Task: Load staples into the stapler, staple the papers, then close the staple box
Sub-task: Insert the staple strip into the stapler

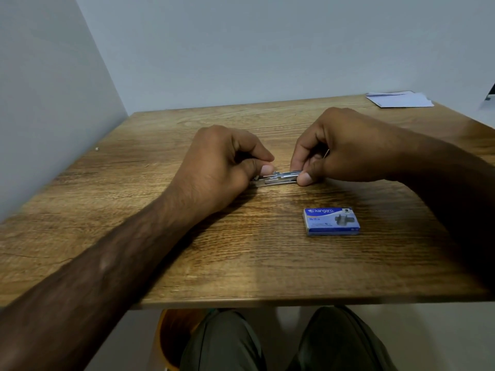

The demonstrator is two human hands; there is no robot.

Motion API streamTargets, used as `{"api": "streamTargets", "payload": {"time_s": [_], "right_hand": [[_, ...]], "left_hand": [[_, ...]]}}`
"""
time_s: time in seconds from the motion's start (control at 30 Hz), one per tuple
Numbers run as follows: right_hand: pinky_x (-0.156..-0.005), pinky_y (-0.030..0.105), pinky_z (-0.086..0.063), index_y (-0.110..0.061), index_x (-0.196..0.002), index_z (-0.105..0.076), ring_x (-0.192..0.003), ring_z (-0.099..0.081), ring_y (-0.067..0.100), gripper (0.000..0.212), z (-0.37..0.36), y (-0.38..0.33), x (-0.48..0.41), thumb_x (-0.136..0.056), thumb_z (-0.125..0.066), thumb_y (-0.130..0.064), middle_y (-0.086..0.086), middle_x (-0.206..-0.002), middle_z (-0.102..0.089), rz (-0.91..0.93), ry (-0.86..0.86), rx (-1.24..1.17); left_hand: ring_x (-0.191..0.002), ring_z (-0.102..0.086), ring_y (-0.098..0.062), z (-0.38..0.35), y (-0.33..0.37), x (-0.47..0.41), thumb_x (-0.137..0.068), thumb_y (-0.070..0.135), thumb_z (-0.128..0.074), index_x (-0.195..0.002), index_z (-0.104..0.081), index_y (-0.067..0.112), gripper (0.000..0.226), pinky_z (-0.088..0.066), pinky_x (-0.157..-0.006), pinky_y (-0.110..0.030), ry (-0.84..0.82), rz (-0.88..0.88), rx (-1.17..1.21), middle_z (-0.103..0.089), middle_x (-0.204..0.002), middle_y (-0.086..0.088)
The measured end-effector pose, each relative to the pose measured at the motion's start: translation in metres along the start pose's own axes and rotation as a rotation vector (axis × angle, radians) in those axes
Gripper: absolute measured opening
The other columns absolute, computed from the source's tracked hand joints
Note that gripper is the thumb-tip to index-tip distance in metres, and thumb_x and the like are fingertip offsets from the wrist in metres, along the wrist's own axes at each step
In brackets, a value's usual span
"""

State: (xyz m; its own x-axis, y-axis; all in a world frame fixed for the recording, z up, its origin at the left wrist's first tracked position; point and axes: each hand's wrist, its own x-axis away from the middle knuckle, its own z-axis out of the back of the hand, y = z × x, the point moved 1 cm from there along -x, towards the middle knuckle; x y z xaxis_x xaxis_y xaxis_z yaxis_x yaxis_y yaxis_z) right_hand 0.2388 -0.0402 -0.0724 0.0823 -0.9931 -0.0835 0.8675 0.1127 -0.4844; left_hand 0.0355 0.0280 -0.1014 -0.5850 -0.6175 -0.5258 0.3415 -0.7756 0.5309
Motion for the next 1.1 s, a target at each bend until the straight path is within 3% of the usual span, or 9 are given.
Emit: {"api": "streamTargets", "payload": {"time_s": [0.2, 0.4, 0.57, 0.83, 0.97, 1.1], "right_hand": [[-0.061, 0.018, -0.044, -0.028, -0.078, -0.082, -0.063, -0.066, -0.007, 0.012, 0.0, 0.0, -0.001, -0.072, -0.09, -0.022, -0.017, -0.067, -0.075, 0.006, 0.01, 0.018], [-0.061, 0.018, -0.044, -0.029, -0.078, -0.081, -0.064, -0.066, -0.008, 0.012, -0.001, 0.002, -0.002, -0.072, -0.089, -0.023, -0.022, -0.068, -0.074, 0.009, 0.006, 0.014], [-0.06, 0.018, -0.043, -0.03, -0.076, -0.08, -0.059, -0.064, -0.01, 0.013, -0.003, 0.002, -0.002, -0.071, -0.09, -0.024, -0.023, -0.064, -0.073, 0.024, 0.021, 0.02], [-0.056, 0.01, -0.041, -0.029, -0.078, -0.08, -0.061, -0.064, -0.012, 0.012, -0.002, 0.001, -0.004, -0.073, -0.089, -0.023, -0.026, -0.065, -0.073, 0.02, -0.002, 0.013], [-0.059, 0.015, -0.042, -0.029, -0.078, -0.081, -0.062, -0.065, -0.01, 0.012, -0.002, 0.001, -0.005, -0.072, -0.089, -0.023, -0.024, -0.065, -0.073, 0.021, -0.002, 0.006], [-0.062, 0.019, -0.045, -0.028, -0.077, -0.081, -0.062, -0.066, -0.008, 0.012, -0.002, 0.001, -0.004, -0.072, -0.089, -0.022, -0.021, -0.064, -0.074, 0.012, -0.004, -0.034]], "left_hand": [[-0.071, -0.068, 0.008, 0.0, 0.001, -0.001, -0.08, 0.018, -0.087, -0.089, -0.084, 0.016, 0.01, -0.046, -0.068, 0.0, -0.012, 0.017, -0.006, -0.077, -0.08, 0.011], [-0.072, -0.075, -0.01, 0.004, -0.006, -0.001, -0.076, 0.015, -0.09, -0.085, -0.083, 0.016, 0.011, -0.057, -0.069, -0.023, 0.038, 0.118, 0.151, -0.08, -0.078, 0.003], [-0.064, -0.069, -0.002, 0.002, -0.006, 0.001, -0.075, 0.017, -0.09, -0.087, -0.082, 0.015, 0.014, -0.054, -0.065, -0.021, -0.02, 0.134, 0.17, -0.077, -0.072, 0.008], [-0.068, -0.069, 0.003, 0.001, -0.002, -0.003, -0.078, 0.018, -0.089, -0.083, -0.081, 0.023, 0.011, -0.049, -0.063, -0.009, -0.039, 0.093, 0.023, -0.078, -0.077, 0.011], [-0.06, -0.064, 0.005, 0.003, -0.004, -0.007, -0.076, 0.016, -0.09, -0.079, -0.079, 0.025, 0.015, -0.049, -0.062, -0.014, -0.072, 0.121, 0.077, -0.073, -0.067, 0.011], [-0.063, -0.066, -0.002, 0.009, -0.009, -0.006, -0.075, 0.01, -0.09, -0.082, -0.079, 0.018, 0.015, -0.054, -0.065, -0.021, -0.098, 0.151, 0.214, -0.073, -0.07, 0.004]]}}
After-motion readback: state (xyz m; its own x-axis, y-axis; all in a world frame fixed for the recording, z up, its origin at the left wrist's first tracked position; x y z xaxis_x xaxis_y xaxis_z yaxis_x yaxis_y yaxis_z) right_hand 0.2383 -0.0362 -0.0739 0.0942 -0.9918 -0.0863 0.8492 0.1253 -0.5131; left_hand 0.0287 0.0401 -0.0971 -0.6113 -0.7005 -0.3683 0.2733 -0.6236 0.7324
